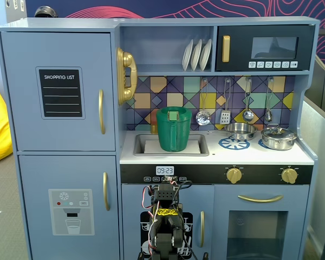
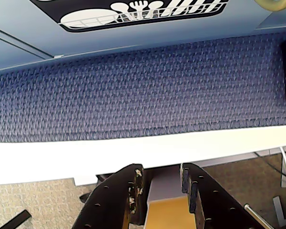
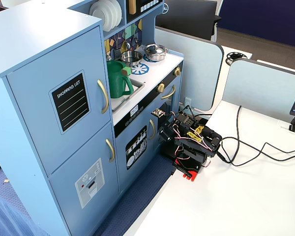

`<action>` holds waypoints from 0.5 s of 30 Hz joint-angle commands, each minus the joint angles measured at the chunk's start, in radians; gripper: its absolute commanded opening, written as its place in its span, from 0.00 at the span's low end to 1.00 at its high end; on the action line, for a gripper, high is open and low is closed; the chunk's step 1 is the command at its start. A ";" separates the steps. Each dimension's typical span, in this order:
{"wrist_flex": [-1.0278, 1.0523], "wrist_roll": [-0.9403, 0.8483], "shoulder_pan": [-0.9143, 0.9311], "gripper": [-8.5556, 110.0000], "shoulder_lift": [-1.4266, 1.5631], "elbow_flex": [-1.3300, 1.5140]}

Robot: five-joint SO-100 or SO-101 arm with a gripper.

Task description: Open the left cabinet door

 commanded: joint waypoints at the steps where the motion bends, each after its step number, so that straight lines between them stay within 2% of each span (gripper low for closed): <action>1: 0.178 0.101 -0.003 0.07 -0.003 0.003; 11: 0.173 0.103 -0.003 0.07 -0.003 0.002; 15: 0.107 0.129 0.014 0.07 -0.005 -0.002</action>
